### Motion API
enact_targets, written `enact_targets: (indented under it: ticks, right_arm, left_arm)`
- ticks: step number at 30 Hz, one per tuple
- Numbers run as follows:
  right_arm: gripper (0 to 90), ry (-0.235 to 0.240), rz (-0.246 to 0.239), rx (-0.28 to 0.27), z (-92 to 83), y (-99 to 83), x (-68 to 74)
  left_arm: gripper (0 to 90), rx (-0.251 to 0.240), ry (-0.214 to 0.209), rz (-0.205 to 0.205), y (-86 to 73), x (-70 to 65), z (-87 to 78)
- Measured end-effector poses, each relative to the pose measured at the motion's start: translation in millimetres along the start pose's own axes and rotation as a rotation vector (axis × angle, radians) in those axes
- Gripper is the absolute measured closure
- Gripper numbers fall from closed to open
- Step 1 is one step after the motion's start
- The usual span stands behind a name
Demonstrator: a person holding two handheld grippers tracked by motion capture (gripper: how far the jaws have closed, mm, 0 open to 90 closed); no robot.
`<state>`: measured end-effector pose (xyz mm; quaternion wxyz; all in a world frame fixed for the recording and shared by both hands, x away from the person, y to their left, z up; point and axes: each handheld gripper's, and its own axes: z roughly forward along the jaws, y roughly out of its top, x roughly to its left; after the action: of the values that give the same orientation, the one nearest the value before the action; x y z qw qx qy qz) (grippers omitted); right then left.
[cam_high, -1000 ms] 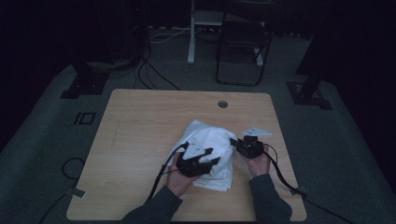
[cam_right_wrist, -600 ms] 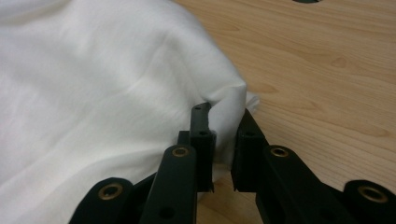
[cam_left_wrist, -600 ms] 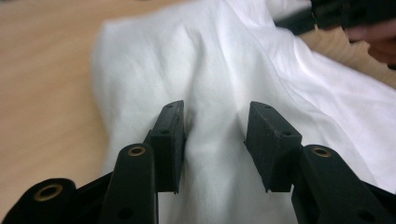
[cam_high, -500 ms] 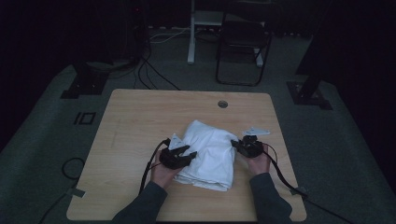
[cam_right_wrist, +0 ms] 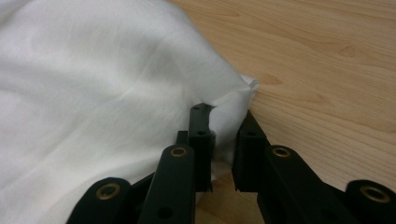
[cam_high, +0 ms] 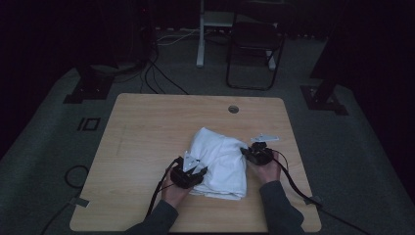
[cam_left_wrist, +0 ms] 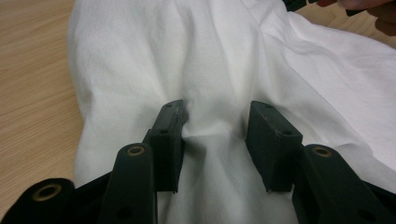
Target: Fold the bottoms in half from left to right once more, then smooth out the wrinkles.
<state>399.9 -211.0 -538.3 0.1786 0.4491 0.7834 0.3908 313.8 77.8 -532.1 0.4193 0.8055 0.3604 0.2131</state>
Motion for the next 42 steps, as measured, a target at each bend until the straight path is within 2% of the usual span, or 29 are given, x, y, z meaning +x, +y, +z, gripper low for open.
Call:
enact_targets:
  ticks: [5,7,8,9,10,12,15,18,20,23,26,28,30,34,38,42]
  right_arm:
    - [78.7,-0.001,0.002,0.004,0.6,0.0,-0.1]
    - [70.6,-0.001,0.005,0.003,-2.2,1.2,-0.9]
    - [70.6,-0.001,0.005,0.003,-2.2,1.2,-0.9]
    - [64.6,-0.006,0.008,-0.004,-5.5,2.2,-1.8]
    - [57.4,-0.008,0.012,-0.031,-14.1,5.0,-4.0]
    - [52.2,-0.015,0.018,-0.062,-24.9,9.1,-6.0]
    - [49.3,-0.021,0.009,-0.120,-43.5,18.5,-6.7]
    - [49.2,-0.023,-0.023,-0.159,-54.4,28.6,-2.2]
    - [49.8,-0.015,-0.038,-0.174,-55.4,34.2,2.2]
    - [50.4,-0.007,-0.060,-0.163,-47.3,40.4,8.0]
    - [55.0,0.002,-0.073,-0.125,-32.2,43.6,10.3]
    - [73.0,0.022,-0.083,-0.081,-22.4,42.6,10.4]
    - [84.3,0.014,-0.094,-0.053,-19.2,38.8,12.0]
    - [86.2,0.006,-0.104,-0.082,-32.8,31.1,9.7]
    - [86.4,-0.003,-0.056,-0.131,-51.1,25.6,-2.9]
    - [86.3,-0.023,-0.054,-0.098,-43.7,17.6,-5.0]
  left_arm:
    - [57.3,0.002,0.017,0.009,-2.3,-3.5,2.2]
    - [57.3,0.006,0.013,0.008,-1.6,-2.6,2.1]
    - [57.3,0.006,0.013,0.008,-1.6,-2.6,2.1]
    - [57.3,0.005,0.003,0.000,-1.2,-0.9,1.5]
    - [57.2,0.007,0.002,0.001,-1.1,-0.4,1.3]
    - [57.3,0.010,0.001,0.007,-0.9,-0.7,1.8]
    - [57.8,0.029,-0.001,0.009,1.1,-0.7,4.0]
    - [58.7,0.045,-0.011,0.009,1.5,0.4,7.2]
    - [59.0,0.041,-0.013,0.005,0.8,0.8,8.3]
    - [59.1,0.037,-0.009,0.007,0.3,0.2,8.3]
    - [59.1,0.032,-0.006,0.001,-0.4,-0.5,8.0]
    - [59.1,0.031,0.000,0.003,-0.9,-0.9,7.5]
    - [59.2,0.027,0.003,0.001,-1.6,-1.6,7.1]
    - [59.9,0.027,0.020,0.014,-2.2,-4.9,7.0]
    - [60.6,0.022,0.009,0.025,-2.8,-9.0,7.6]
    - [60.6,0.028,0.006,0.028,-1.2,-13.1,6.3]
